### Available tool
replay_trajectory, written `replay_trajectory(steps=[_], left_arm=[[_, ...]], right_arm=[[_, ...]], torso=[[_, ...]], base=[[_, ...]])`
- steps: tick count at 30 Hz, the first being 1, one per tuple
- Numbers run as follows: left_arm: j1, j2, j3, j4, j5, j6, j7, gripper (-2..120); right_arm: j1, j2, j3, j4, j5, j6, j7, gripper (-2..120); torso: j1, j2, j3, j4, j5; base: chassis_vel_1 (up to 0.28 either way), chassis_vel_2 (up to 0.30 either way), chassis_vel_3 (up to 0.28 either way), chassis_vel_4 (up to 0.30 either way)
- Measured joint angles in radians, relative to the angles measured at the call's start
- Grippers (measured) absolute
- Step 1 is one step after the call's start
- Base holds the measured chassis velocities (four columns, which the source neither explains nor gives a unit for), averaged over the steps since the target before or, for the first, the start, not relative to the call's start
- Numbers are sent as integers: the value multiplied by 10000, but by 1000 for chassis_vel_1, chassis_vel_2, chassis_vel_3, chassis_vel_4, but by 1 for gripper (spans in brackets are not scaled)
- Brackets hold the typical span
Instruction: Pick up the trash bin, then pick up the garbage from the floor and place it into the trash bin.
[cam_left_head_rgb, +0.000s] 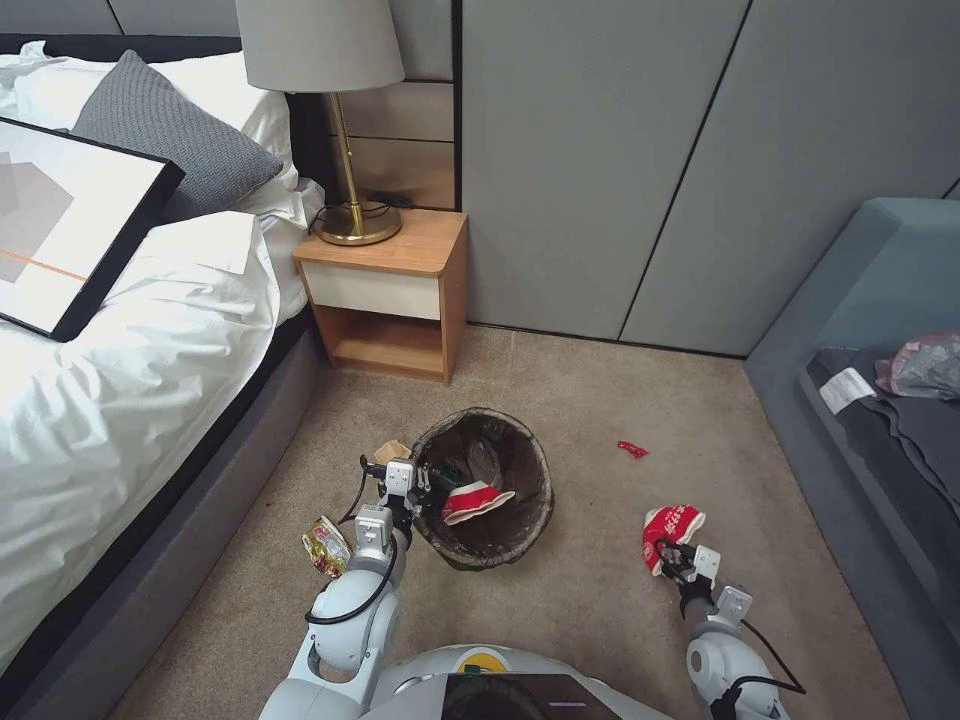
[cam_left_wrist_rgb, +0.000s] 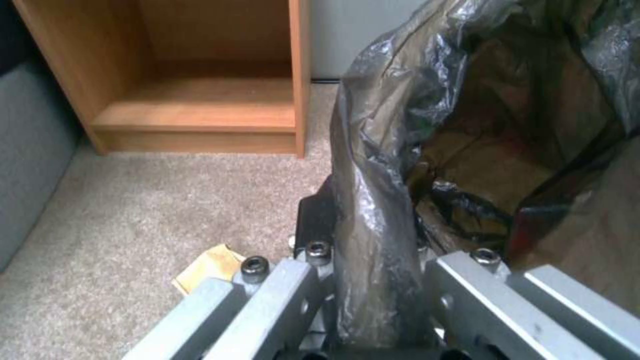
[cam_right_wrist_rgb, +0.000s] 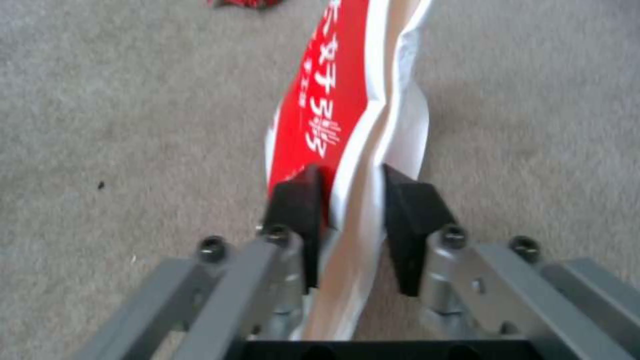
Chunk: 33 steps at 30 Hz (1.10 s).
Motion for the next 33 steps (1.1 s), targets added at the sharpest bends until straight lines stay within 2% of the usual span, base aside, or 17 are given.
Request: replay_trajectory(steps=[2, 5, 20, 25, 26, 28, 30, 31, 33], left_arm=[[0, 0, 0, -1, 0, 0, 0, 0], [0, 0, 0, 0, 0, 0, 0, 0], [0, 0, 0, 0, 0, 0, 0, 0], [0, 0, 1, 0, 0, 0, 1, 0], [0, 0, 0, 0, 0, 0, 0, 0], [0, 0, 0, 0, 0, 0, 0, 0], [0, 0, 0, 0, 0, 0, 0, 0], [0, 0, 0, 0, 0, 0, 0, 0], [0, 0, 0, 0, 0, 0, 1, 0]], right_arm=[[46, -12, -16, -21, -130, 151, -74, 6], [103, -16, -32, -62, -232, 236, -84, 0], [120, -12, -23, -14, -493, 696, -80, 0], [-45, 31, 67, 581, -826, 1828, -255, 0], [-181, 53, 140, 1179, -986, 2466, -562, 0], [-262, 64, 173, 1518, -1063, 2796, -771, 0], [-541, 81, 288, 2719, -1339, 3817, -1778, 0], [-541, 81, 288, 2719, -1339, 3817, -1778, 0], [-802, 70, 335, 3783, -1474, 4543, -2850, 0]], torso=[[0, 0, 0, 0, 0], [0, 0, 0, 0, 0], [0, 0, 0, 0, 1], [0, 0, 0, -1, 1], [0, 0, 0, 1, 1], [0, 0, 0, 0, 1], [0, 0, 0, 0, 0], [0, 0, 0, 0, 0], [0, 0, 0, 1, -1]], base=[[0, 0, 0, 0], [0, 0, 0, 0], [0, 0, 0, 0], [0, 0, 0, 0], [0, 0, 0, 0], [0, 0, 0, 0], [0, 0, 0, 0], [0, 0, 0, 0], [0, 0, 0, 0]])
